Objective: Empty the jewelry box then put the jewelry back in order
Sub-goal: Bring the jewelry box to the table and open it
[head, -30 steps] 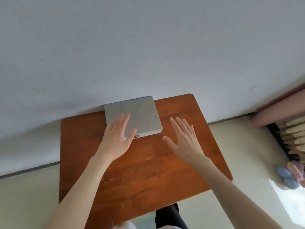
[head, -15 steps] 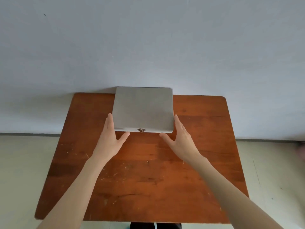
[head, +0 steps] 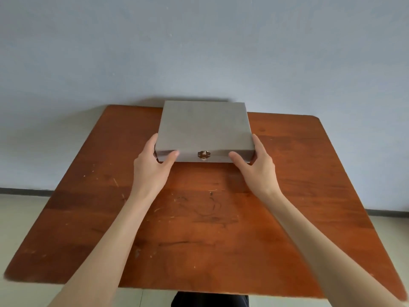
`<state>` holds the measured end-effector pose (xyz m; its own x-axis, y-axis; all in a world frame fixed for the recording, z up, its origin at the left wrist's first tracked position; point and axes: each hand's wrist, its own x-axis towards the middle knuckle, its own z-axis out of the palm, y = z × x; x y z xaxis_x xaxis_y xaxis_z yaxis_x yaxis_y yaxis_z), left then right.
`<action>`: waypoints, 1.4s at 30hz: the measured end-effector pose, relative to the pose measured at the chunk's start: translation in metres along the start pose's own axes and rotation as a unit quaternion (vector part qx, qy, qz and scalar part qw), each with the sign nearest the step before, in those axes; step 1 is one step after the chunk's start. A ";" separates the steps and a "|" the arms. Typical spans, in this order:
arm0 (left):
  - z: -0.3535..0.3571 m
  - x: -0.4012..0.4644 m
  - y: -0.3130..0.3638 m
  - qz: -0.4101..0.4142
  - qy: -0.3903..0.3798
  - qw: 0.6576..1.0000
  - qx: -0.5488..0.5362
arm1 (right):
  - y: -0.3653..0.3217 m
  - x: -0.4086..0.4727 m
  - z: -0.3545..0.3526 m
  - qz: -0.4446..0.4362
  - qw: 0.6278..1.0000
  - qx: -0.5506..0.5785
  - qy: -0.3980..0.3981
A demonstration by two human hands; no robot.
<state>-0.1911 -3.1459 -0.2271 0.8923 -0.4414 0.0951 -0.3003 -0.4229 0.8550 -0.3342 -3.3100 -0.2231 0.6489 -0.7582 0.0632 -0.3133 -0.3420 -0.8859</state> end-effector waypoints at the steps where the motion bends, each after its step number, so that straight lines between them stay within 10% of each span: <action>1: -0.002 -0.009 0.000 0.005 0.003 1.000 0.005 | 0.000 -0.009 -0.001 -0.005 1.000 -0.001 0.005; 17: -0.040 -0.155 -0.009 0.098 0.011 0.992 0.080 | 0.026 -0.161 -0.021 -0.065 0.991 -0.048 0.105; 23: -0.020 -0.156 0.005 0.335 -0.009 0.885 0.325 | 0.032 -0.156 -0.023 -0.191 0.962 -0.176 0.081; 42: -0.014 -0.152 0.019 0.347 -0.044 0.878 0.326 | 0.036 -0.152 -0.021 -0.210 0.963 -0.144 0.083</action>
<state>-0.3272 -3.0756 -0.2179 0.3963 -0.8196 0.4138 -0.9168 -0.3776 0.1302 -0.4589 -3.2188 -0.2550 0.6476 -0.5901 0.4820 -0.2432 -0.7596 -0.6032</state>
